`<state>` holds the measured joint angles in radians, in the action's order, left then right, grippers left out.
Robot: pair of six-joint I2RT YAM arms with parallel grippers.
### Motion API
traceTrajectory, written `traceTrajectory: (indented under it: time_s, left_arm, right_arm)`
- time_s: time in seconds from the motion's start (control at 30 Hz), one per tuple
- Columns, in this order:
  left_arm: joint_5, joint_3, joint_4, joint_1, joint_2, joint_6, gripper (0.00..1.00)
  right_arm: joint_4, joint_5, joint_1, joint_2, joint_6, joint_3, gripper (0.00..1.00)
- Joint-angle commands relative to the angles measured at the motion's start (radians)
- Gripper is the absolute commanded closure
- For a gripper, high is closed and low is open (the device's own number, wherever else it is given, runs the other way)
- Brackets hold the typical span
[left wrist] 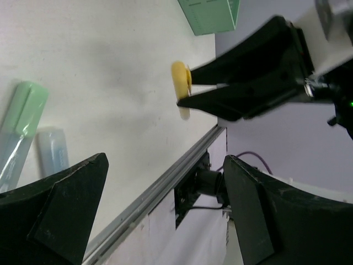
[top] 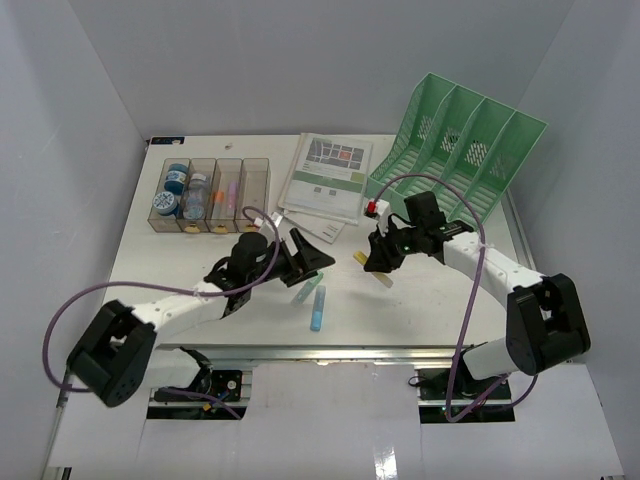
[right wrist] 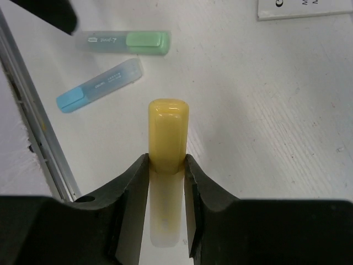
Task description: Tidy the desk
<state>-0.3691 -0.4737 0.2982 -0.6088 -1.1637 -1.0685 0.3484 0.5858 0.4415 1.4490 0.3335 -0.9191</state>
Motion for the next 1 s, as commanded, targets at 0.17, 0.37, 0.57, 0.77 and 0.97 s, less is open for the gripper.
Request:
traceTrajectory:
  time_s: [0.17, 0.37, 0.57, 0.77, 0.97]
  left_arm:
    - [0.184, -0.294, 0.233, -0.136, -0.353, -0.061, 0.08]
    - [0.196, -0.391, 0.241, -0.185, -0.450, -0.069, 0.14]
    - [0.232, -0.415, 0.208, -0.225, -0.470, -0.065, 0.19]
    - [0.249, -0.449, 0.200, -0.253, -0.505, -0.066, 0.31]
    - [0.250, -0.489, 0.176, -0.275, -0.533, -0.048, 0.50]
  right_arm:
    - [-0.074, 0.281, -0.136, -0.099, 0.020, 0.076, 0.92]
    - [-0.079, 0.300, -0.147, -0.125, 0.014, 0.076, 0.92]
    - [-0.086, 0.292, -0.159, -0.143, 0.004, 0.076, 0.92]
    - [-0.094, 0.293, -0.168, -0.161, -0.002, 0.082, 0.92]
    - [-0.100, 0.279, -0.180, -0.168, -0.001, 0.086, 0.92]
